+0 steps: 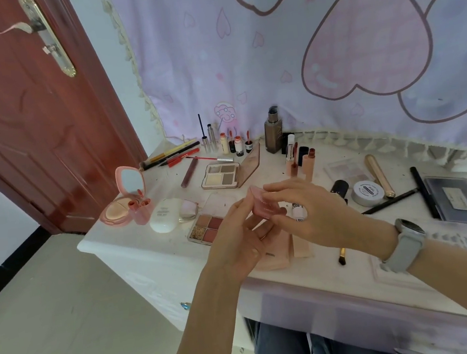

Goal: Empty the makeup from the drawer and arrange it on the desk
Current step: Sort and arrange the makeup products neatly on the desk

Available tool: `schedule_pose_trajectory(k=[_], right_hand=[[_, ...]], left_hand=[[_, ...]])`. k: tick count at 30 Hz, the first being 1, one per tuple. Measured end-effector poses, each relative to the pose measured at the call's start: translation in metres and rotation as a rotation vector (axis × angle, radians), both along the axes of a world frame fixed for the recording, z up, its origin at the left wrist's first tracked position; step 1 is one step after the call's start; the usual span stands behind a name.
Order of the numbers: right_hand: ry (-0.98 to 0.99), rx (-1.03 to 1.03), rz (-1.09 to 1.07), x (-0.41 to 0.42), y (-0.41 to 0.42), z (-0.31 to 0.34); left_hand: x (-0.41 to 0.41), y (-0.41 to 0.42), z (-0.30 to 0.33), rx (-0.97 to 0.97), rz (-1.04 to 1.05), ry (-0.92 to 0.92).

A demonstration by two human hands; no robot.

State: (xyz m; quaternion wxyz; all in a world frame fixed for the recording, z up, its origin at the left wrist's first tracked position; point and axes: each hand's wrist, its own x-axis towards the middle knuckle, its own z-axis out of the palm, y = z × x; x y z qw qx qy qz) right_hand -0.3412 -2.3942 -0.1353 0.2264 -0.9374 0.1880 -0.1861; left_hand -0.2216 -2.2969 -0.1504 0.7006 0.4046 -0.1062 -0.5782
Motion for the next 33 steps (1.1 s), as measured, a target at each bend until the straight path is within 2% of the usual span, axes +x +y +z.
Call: schedule_pose_trajectory(k=[7, 11, 14, 17, 20, 22, 24, 26, 29, 31, 33], right_hand=[[0.094, -0.213, 0.004, 0.009, 0.000, 0.001], [0.157, -0.252, -0.012, 0.016, -0.002, 0.001], [0.147, -0.143, 0.000, 0.018, -0.010, 0.007], [0.068, 0.022, -0.027, 0.022, -0.019, 0.013], [0.016, 0.127, -0.154, 0.030, -0.030, 0.010], [0.039, 0.169, -0.240, 0.035, -0.036, 0.007], [0.065, 0.159, -0.289, 0.040, -0.040, 0.004], [0.093, 0.097, -0.320, 0.045, -0.044, 0.001], [0.126, 0.015, -0.346, 0.051, -0.050, 0.000], [0.180, -0.061, -0.344, 0.054, -0.052, -0.001], [0.241, -0.112, -0.338, 0.056, -0.055, -0.002]], left_hand=[[0.000, -0.005, -0.005, 0.000, 0.028, -0.017], [0.003, -0.007, -0.004, 0.042, 0.072, -0.048], [0.008, -0.006, -0.005, 0.091, 0.072, -0.054], [0.014, -0.003, -0.004, 0.116, 0.023, 0.027], [0.021, -0.003, -0.002, 0.125, -0.009, -0.048], [0.023, -0.006, 0.000, 0.154, 0.010, -0.169], [0.024, -0.010, 0.002, 0.223, 0.037, -0.376], [0.025, -0.014, 0.002, 0.310, 0.057, -0.704], [0.026, -0.021, 0.000, 0.408, 0.010, -1.333], [0.024, -0.027, -0.004, 0.509, -0.068, -1.592], [0.023, -0.033, -0.008, 0.622, -0.137, -1.743]])
